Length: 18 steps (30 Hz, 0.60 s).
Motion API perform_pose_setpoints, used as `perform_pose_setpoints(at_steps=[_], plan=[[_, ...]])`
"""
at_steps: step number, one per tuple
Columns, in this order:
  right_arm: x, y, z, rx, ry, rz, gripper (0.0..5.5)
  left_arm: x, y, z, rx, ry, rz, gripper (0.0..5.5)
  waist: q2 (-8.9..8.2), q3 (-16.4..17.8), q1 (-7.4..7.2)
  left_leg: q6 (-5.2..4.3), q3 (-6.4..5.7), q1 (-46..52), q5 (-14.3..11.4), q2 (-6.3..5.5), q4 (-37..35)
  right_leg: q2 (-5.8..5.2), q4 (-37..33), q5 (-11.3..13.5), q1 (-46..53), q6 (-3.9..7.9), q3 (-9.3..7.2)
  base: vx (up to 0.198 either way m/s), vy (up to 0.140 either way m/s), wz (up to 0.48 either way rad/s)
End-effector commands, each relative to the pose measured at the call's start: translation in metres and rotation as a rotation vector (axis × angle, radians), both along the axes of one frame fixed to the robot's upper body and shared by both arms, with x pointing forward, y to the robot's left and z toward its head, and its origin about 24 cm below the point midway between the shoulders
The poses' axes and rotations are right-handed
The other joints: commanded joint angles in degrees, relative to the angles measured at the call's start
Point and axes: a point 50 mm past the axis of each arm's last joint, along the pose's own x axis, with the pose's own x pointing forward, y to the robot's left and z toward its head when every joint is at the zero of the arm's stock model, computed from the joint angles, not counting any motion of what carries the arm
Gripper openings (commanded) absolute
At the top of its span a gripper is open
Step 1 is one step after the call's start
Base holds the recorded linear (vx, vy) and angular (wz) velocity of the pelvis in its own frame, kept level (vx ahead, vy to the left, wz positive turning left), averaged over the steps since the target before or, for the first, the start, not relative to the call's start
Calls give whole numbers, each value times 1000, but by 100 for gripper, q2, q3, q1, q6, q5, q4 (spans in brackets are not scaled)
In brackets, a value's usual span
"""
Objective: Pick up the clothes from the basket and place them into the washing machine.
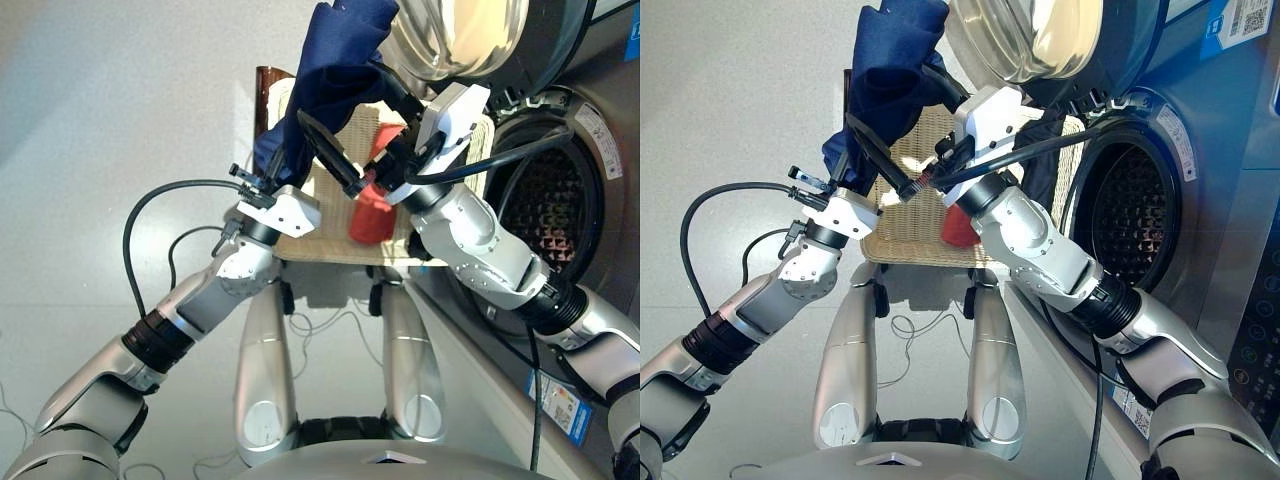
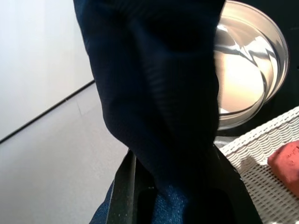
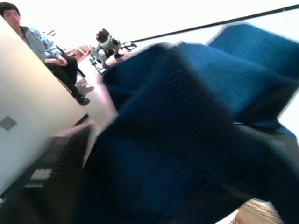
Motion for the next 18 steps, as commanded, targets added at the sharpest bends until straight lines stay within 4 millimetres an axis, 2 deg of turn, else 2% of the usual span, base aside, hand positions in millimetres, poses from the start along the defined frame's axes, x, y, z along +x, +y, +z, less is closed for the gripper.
perform_pose_setpoints(at_steps=[1, 6, 11, 18], plan=[[-7, 3, 17, 18, -77, 32, 0, -34, -36, 37, -24, -250, -235, 0, 339, -74, 4, -199, 13, 107, -266, -42, 102, -78, 61, -48, -235, 128, 179, 0, 0, 0], [3, -1, 6, -23, -58, -64, 0, -38, -42, 43, -1, -321, -246, 0, 380, -74, 13, -188, 8, 62, -266, -64, 131, -87, 55, -41, -255, 126, 188, 0, 0, 0], [8, 0, 4, -26, -68, -120, 0, -40, -47, 48, -6, -356, -264, 0, 403, -74, 22, -176, 9, 9, -215, -64, 115, -88, 18, 14, -303, 114, 197, 0, 0, 0], [14, 4, 2, -24, -116, -215, 0, -37, -54, 45, -2, -326, -285, 0, 410, -74, 16, -164, 10, 39, -258, -74, 127, -87, 34, -31, -275, 110, 207, 0, 0, 0]])
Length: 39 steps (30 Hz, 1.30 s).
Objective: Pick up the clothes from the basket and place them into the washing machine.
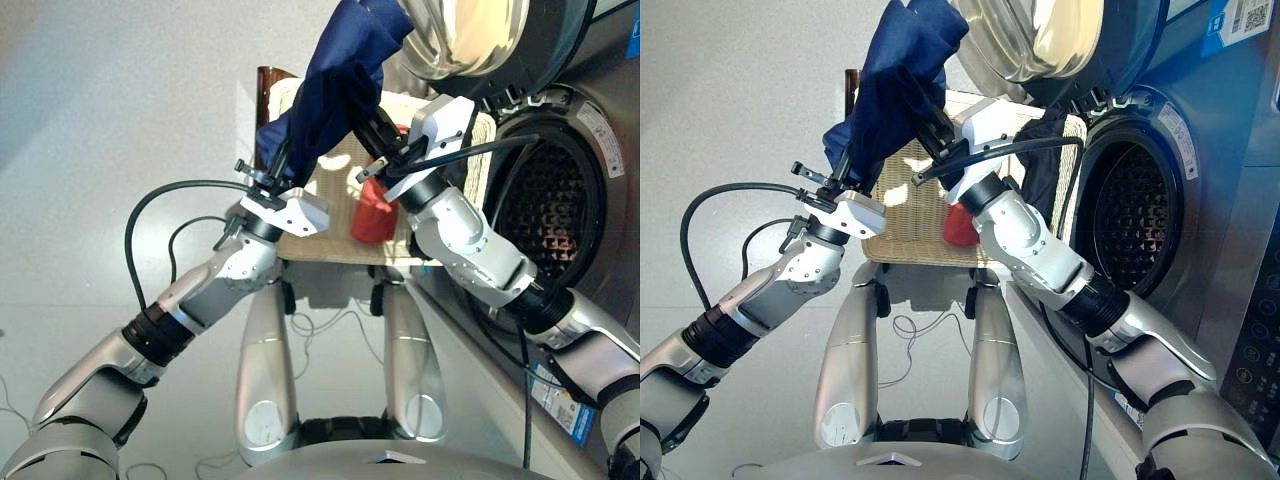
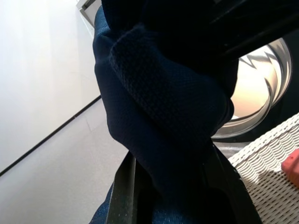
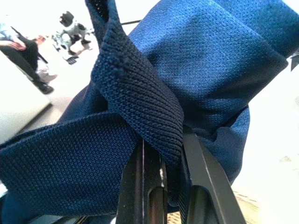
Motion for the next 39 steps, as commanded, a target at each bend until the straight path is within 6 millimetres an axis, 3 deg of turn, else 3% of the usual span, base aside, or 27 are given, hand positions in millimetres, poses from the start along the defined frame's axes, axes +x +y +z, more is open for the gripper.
perform_pose_setpoints(at_steps=[1, 7, 8, 9, 10, 14, 19, 23, 26, 31, 32, 36, 38, 39], plan=[[0, 4, 16, -4, -94, -37, 0, -38, -48, 40, -43, -247, -304, 0, 323, -77, 20, -165, 17, 42, -267, -67, 130, -78, 34, -36, -275, 104, 211, 0, 0, 0], [1, -2, 18, 49, -134, -102, 0, -36, -48, 38, -50, -237, -297, 0, 321, -77, 6, -159, 20, 26, -274, -60, 149, -73, 51, -44, -293, 99, 219, 0, 0, 0], [0, -2, 18, 49, -134, -103, 0, -36, -48, 38, -50, -237, -297, 218, 320, -77, 8, -159, 20, 28, -275, -60, 149, -72, 51, -44, -292, 99, 219, 0, 0, 0], [0, -6, 20, 93, -171, -154, 0, -36, -48, 37, -59, -231, -299, 498, 349, -77, 7, -151, 21, 33, -286, -66, 169, -73, 61, -59, -281, 98, 221, 0, 0, 0], [1, -8, 19, 111, -180, -186, 0, -37, -48, 37, -64, -233, -300, 550, 366, -77, 11, -148, 17, 23, -287, -67, 177, -78, 65, -58, -290, 99, 222, 0, 0, 0], [11, -21, 8, 198, -159, -362, 0, -36, -46, 36, -103, -233, -290, 550, 433, -77, 25, -131, 9, -33, -256, -83, 182, -88, 57, -20, -333, 99, 236, 0, 0, 0], [28, -38, -22, 257, -50, -570, 0, -36, -48, 33, -159, -226, -292, 550, 508, -77, 28, -125, 14, -10, -299, -95, 206, -100, 103, -81, -309, 105, 240, 0, 0, 0], [35, -47, -33, 237, -40, -681, 0, -36, -52, 32, -180, -232, -302, 550, 561, -77, 45, -124, 16, -18, -296, -106, 206, -105, 96, -81, -307, 109, 229, 0, 0, 0], [44, -69, -52, 262, 9, -891, 0, -36, -54, 34, -219, -244, -307, 550, 644, -77, 51, -112, -4, -28, -309, -133, 214, -122, 80, -71, -309, 123, 248, 0, 0, 0], [47, -90, -76, 253, 54, -1120, 0, -36, -57, 36, -231, -270, -303, 550, 695, -77, 47, -96, -17, -106, -285, -156, 244, -116, 77, -36, -371, 123, 272, 0, 0, 0], [45, -101, -91, 254, 92, -1227, 0, -37, -58, 34, -237, -271, -305, 550, 717, -77, 35, -96, -18, -74, -344, -172, 272, -126, 97, -92, -327, 134, 266, 0, 0, 0], [45, -121, -104, 294, 168, -1365, 0, -39, -62, 34, -247, -271, -320, 550, 742, -77, 27, -88, -44, -109, -361, -188, 301, -132, 108, -96, -350, 138, 273, 0, 0, 0], [44, -147, -112, 318, 219, -1510, 0, -41, -64, 35, -257, -272, -338, 550, 779, -77, 29, -81, -53, -99, -386, -214, 324, -145, 127, -112, -326, 145, 274, 0, 0, 0], [45, -147, -110, 323, 214, -1509, 0, -41, -64, 37, -256, -279, -339, 550, 783, -77, 34, -76, -53, -158, -324, -213, 301, -140, 99, -48, -382, 141, 275, 0, 0, 0]])
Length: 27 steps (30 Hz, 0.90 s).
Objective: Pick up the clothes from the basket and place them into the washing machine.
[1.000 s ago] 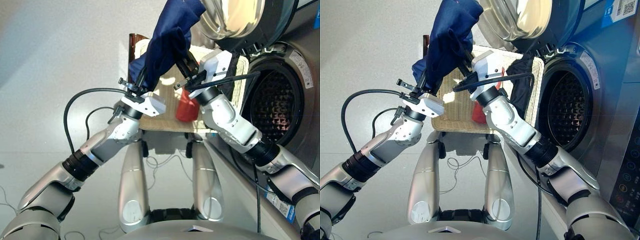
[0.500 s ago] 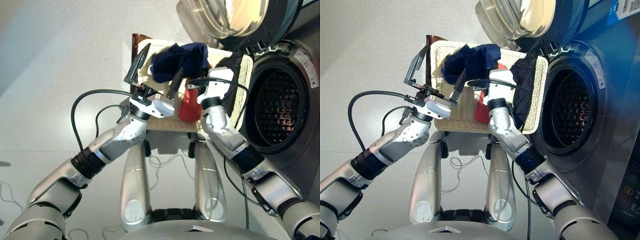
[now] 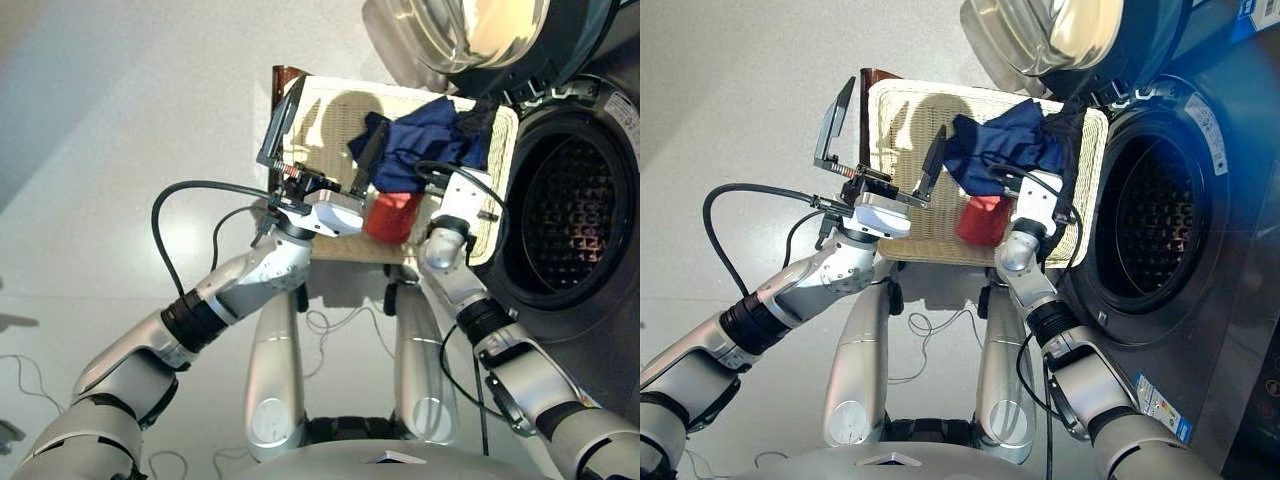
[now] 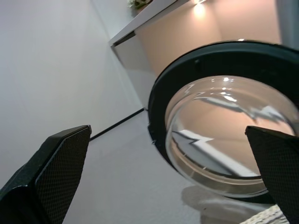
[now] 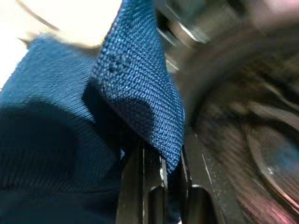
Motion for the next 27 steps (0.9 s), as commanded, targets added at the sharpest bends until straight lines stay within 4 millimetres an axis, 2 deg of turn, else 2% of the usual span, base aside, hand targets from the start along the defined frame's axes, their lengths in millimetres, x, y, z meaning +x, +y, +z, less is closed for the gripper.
perform_pose_setpoints(at_steps=[1, 2, 3, 7, 8, 9, 13, 14, 15, 21, 23, 24, 27], plan=[[-4, -45, 19, 53, -101, -226, 0, -28, -19, 23, -84, -139, -179, 550, 385, -83, 33, -100, 56, -2, -347, -115, 213, -56, 70, -69, -299, 101, 316, 0, 0, 0], [-7, -62, 16, 33, -69, -303, 0, -28, -20, 24, -82, -139, -181, 550, 391, -83, 36, -101, 46, -13, -351, -128, 225, -64, 82, -72, -306, 105, 307, 0, 0, 0], [-6, -63, 17, 33, -71, -304, 0, -28, -21, 24, -83, -141, -182, 550, 402, -83, 41, -100, 43, -30, -339, -128, 219, -62, 77, -60, -322, 104, 305, 0, 0, 0], [-20, -110, 7, 49, 2, -488, 0, -29, -22, 25, -79, -135, -196, 550, 424, -83, 33, -106, 17, -37, -368, -153, 241, -80, 110, -89, -316, 118, 299, 0, 0, 0], [-28, -128, 4, 64, 24, -563, 0, -29, -22, 24, -77, -123, -201, 550, 418, -83, 24, -116, 9, -9, -432, -161, 276, -91, 131, -146, -266, 124, 301, 0, 0, 0], [-27, -129, 7, 66, 17, -563, 0, -29, -22, 26, -77, -129, -202, 550, 426, -83, 29, -110, 8, -72, -365, -160, 254, -87, 102, -78, -325, 119, 301, 0, 0, 0], [-46, -171, 6, 129, 56, -726, 0, -28, -22, 25, -64, -109, -210, 550, 443, -83, 44, -119, -7, -102, -384, -168, 284, -97, 122, -103, -341, 127, 311, 0, 0, 0], [-57, -191, 7, 147, 78, -802, 0, -28, -20, 25, -64, -102, -206, 550, 439, -83, 44, -132, -14, -67, -445, -172, 302, -99, 152, -161, -308, 133, 314, 0, 0, 0], [-56, -192, 9, 150, 71, -801, 0, -28, -20, 27, -64, -108, -207, 550, 447, -83, 50, -125, -12, -132, -374, -170, 279, -94, 124, -90, -371, 128, 317, 0, 0, 0], [-80, -240, 34, 243, 47, -959, 0, -29, -17, 28, -77, -70, -223, 550, 452, -83, 68, -155, -5, -401, -373, -182, 343, -86, 167, -69, -642, 150, 356, 0, 0, 0], [-87, -250, 40, 305, 17, -996, 0, -29, -16, 26, -91, -41, -222, 550, 462, -83, 63, -168, -2, -508, -443, -182, 408, -72, 236, -139, -752, 148, 379, 0, 0, 0], [-89, -256, 49, 349, -31, -1014, 0, -29, -14, 25, -107, -18, -218, 550, 476, -83, 73, -168, 7, -721, -376, -171, 434, -72, 244, -74, -965, 137, 388, 0, 0, 0], [-95, -264, 57, 365, -47, -1044, 0, -29, -10, 24, -131, -4, -208, 550, 505, -83, 71, -190, 19, -919, -464, -145, 576, -71, 393, -153, -1183, 131, 393, 0, 0, 0]])
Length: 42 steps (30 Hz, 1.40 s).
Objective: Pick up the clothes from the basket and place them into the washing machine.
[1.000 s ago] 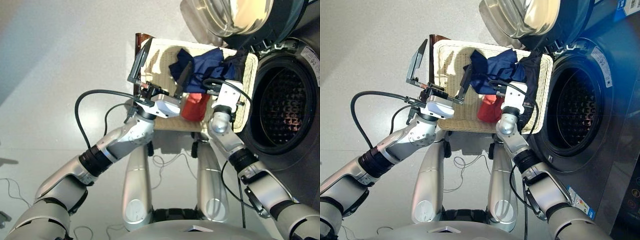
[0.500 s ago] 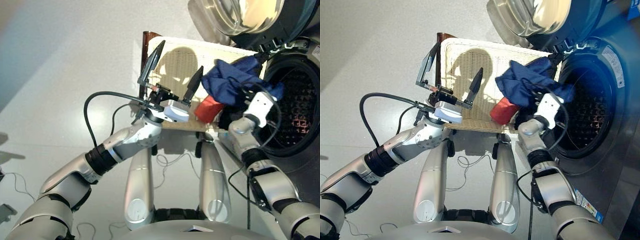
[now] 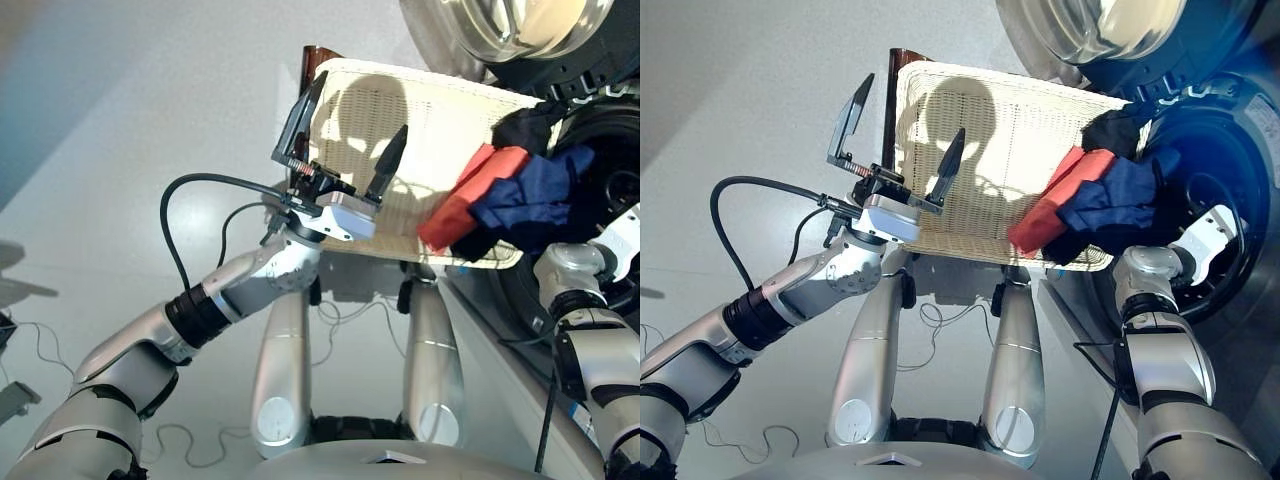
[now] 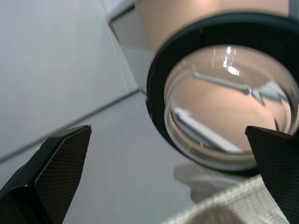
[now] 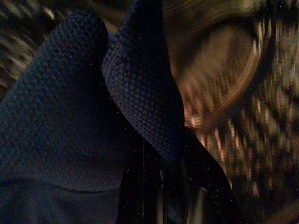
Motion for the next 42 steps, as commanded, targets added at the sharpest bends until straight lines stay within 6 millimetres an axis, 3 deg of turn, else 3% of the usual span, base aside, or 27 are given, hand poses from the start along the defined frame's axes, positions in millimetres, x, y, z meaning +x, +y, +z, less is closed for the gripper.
perform_pose_setpoints(at_steps=[1, 9, 15, 20, 26, 27, 28, 29, 32, 35, 37, 42], plan=[[-45, -64, 53, -77, -112, -235, 0, -27, -5, 16, -116, -33, -132, 550, 308, -86, -57, -336, 158, -276, -547, 103, 471, 110, 266, -123, -628, -30, 365, 0, 0, 0], [-56, -82, 98, -155, -216, -274, 0, -27, 10, 18, -157, -22, -93, 550, 336, -86, -67, -367, 197, -1009, -655, 208, 895, 87, 736, -217, -1409, -61, 395, 0, 0, 0], [-43, -74, 126, -291, -316, -152, 0, -27, 16, 19, -153, -20, -92, 550, 365, -86, -89, -371, 211, -1195, -694, 246, 1004, 97, 905, -283, -1666, -81, 447, 0, 0, 0], [-44, -76, 144, -340, -367, -104, 0, -26, 21, 23, -141, -38, -88, 550, 372, -86, -80, -371, 217, -1315, -800, 294, 1289, 127, 1220, -407, -1840, -121, 493, 0, 0, 0], [-46, -80, 145, -347, -361, -78, 0, -26, 24, 25, -128, -36, -87, 550, 367, -86, -83, -354, 181, -1482, -984, 324, 1702, 144, 1651, -544, -2035, -166, 525, 0, 0, 0], [-45, -79, 145, -343, -363, -75, 60, -26, 24, 25, -129, -32, -90, 550, 373, -86, -80, -351, 183, -1482, -993, 333, 1717, 150, 1667, -558, -2045, -171, 524, 0, 0, 0], [-44, -78, 144, -338, -371, -70, 270, -25, 24, 25, -130, -27, -92, 550, 376, -86, -79, -349, 191, -1475, -1001, 335, 1719, 156, 1665, -565, -2044, -174, 522, 0, 0, 0], [-41, -76, 143, -335, -382, -53, 550, -25, 23, 24, -126, -21, -93, 550, 372, -86, -79, -347, 193, -1472, -1006, 330, 1737, 160, 1664, -560, -2035, -178, 524, 0, 0, 0], [-35, -73, 140, -332, -387, 0, 550, -24, 22, 25, -122, -21, -99, 550, 360, -86, -82, -338, 199, -1462, -1028, 337, 1762, 170, 1670, -562, -2032, -186, 527, 0, 0, 0], [-12, -50, 128, -361, -385, 156, 550, -22, 21, 27, -131, -19, -97, 550, 356, -86, -105, -333, 223, -1441, -1031, 347, 1720, 204, 1605, -538, -2021, -191, 552, 0, 0, 0], [1, -31, 116, -382, -371, 263, 550, -21, 22, 26, -136, -10, -95, 550, 328, -86, -124, -329, 252, -1404, -1021, 352, 1696, 226, 1578, -529, -2000, -197, 569, 0, 0, 0], [32, 41, 95, -461, -403, 572, 550, -19, 24, 22, -164, 14, -80, 550, 185, -86, -208, -301, 347, -1279, -1056, 381, 1717, 276, 1563, -533, -1911, -218, 595, 0, 0, 0]])
